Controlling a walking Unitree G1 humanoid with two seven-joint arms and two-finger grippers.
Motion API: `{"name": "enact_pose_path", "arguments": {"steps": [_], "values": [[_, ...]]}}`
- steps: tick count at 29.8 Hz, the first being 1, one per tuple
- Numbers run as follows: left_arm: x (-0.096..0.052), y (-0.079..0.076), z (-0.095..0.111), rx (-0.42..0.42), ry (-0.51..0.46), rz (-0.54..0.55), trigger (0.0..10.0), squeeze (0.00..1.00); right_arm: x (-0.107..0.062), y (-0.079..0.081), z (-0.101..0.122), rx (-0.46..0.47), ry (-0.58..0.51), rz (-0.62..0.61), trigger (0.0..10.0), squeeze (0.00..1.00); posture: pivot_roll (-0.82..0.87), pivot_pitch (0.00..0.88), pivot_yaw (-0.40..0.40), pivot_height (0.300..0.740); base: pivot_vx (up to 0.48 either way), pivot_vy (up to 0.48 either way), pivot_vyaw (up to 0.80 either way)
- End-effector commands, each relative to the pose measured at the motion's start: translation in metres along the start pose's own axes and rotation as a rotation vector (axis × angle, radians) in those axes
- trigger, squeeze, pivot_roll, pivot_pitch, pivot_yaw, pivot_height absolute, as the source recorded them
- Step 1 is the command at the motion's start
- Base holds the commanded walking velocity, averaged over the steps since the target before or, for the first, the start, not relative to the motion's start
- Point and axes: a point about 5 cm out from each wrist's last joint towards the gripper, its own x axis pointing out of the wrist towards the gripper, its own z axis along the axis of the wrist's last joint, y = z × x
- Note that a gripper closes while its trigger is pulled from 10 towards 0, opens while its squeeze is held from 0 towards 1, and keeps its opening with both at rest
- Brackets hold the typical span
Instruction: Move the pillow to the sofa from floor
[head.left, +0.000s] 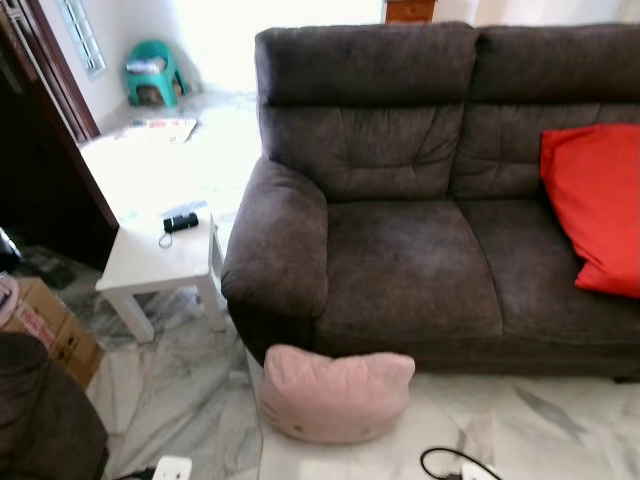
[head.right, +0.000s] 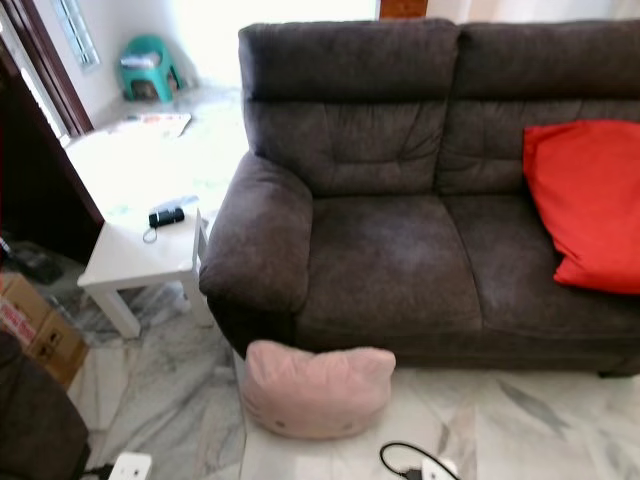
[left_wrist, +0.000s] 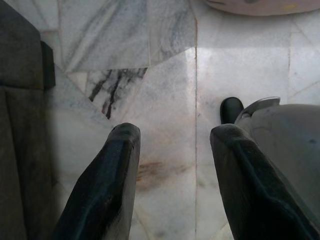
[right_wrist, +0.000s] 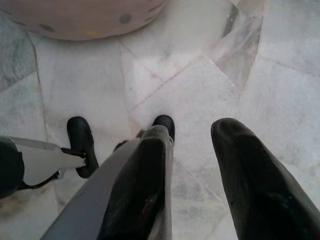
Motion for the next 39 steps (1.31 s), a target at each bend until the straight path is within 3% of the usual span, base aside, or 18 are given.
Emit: {"name": "enact_pose_path", "arguments": {"steps": [1,20,39], "values": [[0.0008,-0.0004,0.0027,-0.003,-0.001,-0.005,10.0,0.0,-0.0001,-0.0027,0.0013,-0.002,-0.004,-0.006,10.0,0.0,0.08,0.0,0.02,0.74,0.0,0.0,0.0],[0.0016,-0.0026,0.0042,-0.015,0.006,-0.004,10.0,0.0,-0.0002,-0.003,0.0011,0.002,-0.008,-0.001,10.0,0.0,0.08,0.0,0.017,0.74,0.0,0.0,0.0],[0.0015,-0.0027,0.0034,-0.008,0.009,-0.006,10.0,0.0,-0.0003,-0.0029,-0.0002,-0.009,-0.002,0.005,10.0,0.0,0.08,0.0,0.017,0.74,0.277,0.0,0.0]]}}
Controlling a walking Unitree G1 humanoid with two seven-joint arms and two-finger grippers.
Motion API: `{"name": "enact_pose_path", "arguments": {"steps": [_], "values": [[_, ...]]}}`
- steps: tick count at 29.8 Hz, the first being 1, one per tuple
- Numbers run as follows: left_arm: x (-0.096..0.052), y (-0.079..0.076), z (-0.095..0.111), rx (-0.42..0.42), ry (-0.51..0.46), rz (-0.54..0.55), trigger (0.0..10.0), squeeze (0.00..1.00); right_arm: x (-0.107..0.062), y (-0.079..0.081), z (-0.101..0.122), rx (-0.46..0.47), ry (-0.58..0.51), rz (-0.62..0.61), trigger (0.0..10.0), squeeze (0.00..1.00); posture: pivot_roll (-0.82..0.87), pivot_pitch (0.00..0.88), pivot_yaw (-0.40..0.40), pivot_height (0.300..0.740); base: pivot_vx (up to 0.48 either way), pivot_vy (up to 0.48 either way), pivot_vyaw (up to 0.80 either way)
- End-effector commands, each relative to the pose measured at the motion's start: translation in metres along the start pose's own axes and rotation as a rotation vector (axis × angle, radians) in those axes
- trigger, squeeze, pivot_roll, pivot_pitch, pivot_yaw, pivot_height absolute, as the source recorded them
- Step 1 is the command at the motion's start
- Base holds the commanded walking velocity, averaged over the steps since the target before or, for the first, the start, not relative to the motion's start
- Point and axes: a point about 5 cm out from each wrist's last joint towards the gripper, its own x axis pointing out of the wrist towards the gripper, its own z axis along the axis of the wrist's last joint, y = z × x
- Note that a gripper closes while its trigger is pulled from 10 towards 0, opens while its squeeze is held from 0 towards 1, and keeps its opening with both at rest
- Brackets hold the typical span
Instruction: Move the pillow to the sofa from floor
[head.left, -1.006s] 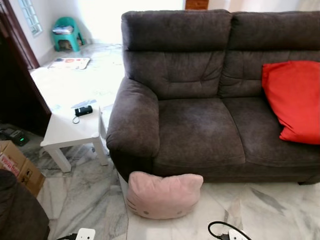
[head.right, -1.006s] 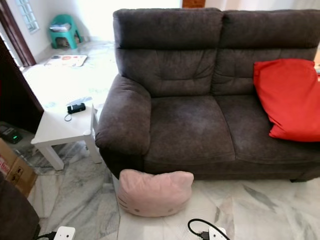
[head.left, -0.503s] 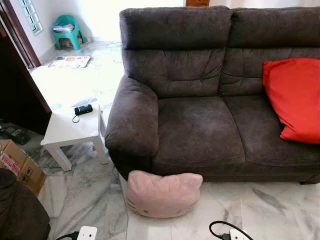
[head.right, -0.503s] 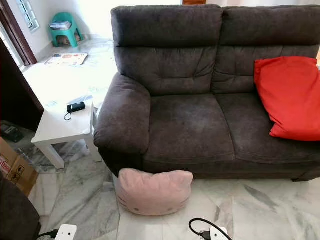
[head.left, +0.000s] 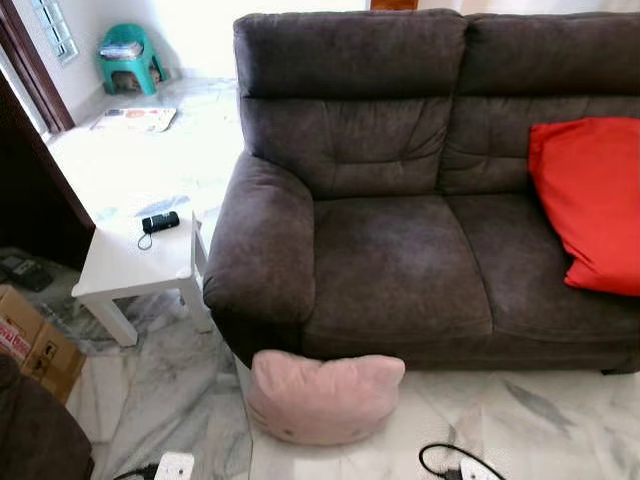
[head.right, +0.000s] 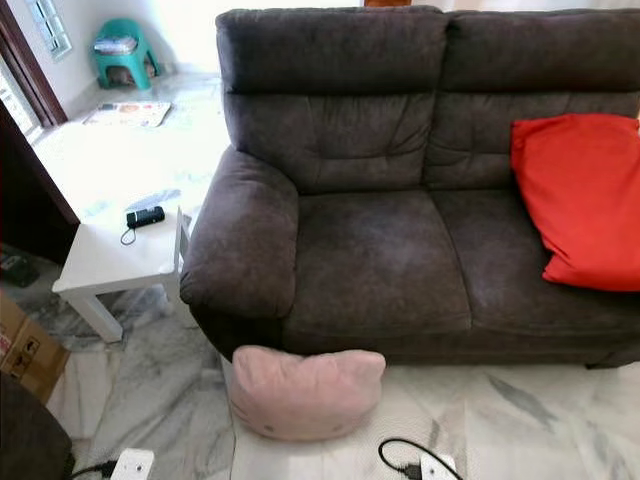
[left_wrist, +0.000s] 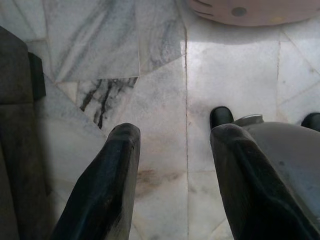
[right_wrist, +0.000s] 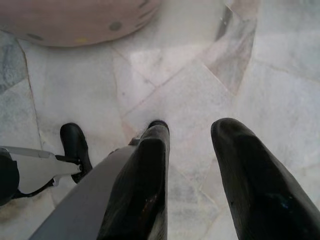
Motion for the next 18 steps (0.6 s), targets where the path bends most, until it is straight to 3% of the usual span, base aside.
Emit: {"name": "enact_pose_path", "arguments": {"steps": [1,12,18], "values": [[-0.0005,0.001,-0.0026,0.003,0.011,0.001,10.0,0.0,-0.0001,0.0005,-0.0013,-0.006,0.002,0.003,10.0,0.0,0.08,0.0,0.016,0.74,0.304,0.0,0.0],[-0.0004,-0.0003,-0.003,0.006,0.017,-0.004,10.0,0.0,-0.0001,0.0006,-0.0007,-0.005,0.001,0.006,10.0,0.0,0.08,0.0,0.017,0.74,0.29,0.0,0.0],[-0.0003,-0.0014,-0.0029,0.014,0.017,-0.012,10.0,0.0,0.0,0.0003,-0.0005,-0.005,0.003,0.003,10.0,0.0,0.08,0.0,0.016,0.74,0.0,0.0,0.0]]}}
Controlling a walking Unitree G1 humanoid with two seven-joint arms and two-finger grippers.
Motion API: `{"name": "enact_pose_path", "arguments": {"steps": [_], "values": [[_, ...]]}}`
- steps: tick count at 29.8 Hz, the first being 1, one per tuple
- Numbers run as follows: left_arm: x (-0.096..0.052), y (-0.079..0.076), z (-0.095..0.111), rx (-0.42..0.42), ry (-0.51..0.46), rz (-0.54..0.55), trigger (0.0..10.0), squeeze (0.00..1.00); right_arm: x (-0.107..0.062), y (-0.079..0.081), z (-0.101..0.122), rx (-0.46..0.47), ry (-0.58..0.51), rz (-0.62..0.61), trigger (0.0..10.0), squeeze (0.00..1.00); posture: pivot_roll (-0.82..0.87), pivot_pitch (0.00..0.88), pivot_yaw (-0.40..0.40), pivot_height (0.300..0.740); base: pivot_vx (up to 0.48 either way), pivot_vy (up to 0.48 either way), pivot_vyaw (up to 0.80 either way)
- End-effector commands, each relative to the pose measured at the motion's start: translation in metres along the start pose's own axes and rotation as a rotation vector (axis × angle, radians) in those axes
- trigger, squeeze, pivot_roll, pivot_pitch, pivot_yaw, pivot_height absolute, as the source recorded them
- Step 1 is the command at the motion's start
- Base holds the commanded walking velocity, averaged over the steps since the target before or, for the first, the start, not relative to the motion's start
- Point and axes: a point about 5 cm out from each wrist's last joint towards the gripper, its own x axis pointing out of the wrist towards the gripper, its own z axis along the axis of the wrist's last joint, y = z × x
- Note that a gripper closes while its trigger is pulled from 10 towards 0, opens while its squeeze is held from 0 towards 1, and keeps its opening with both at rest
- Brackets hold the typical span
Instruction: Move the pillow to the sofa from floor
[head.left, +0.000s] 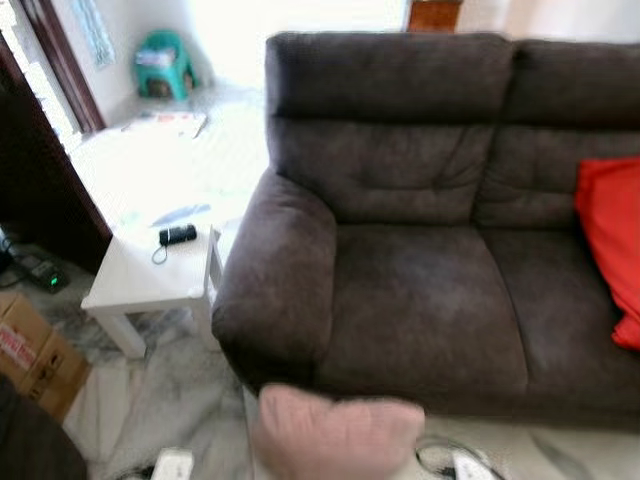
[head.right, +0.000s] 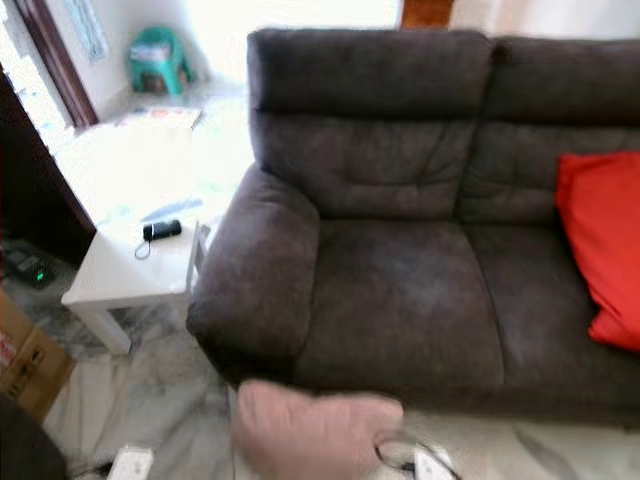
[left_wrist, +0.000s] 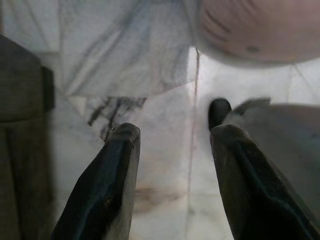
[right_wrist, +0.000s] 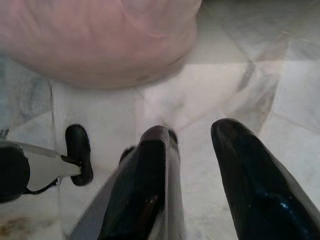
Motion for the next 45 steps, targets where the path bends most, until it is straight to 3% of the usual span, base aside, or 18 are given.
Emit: {"name": "enact_pose_path", "arguments": {"steps": [1,45], "values": [[-0.0001,-0.006,-0.0032,0.005,0.014,-0.02,10.0,0.0,-0.0011,-0.0085,-0.004,-0.003,0.016,-0.022,10.0,0.0,0.08,0.0,0.016,0.74,0.0,0.0,0.0],[0.0001,-0.0078,-0.0025,-0.023,0.006,-0.017,10.0,0.0,-0.0011,-0.0092,-0.0023,0.011,0.0,-0.023,10.0,0.0,0.08,0.0,0.01,0.74,0.0,0.0,0.0]]}}
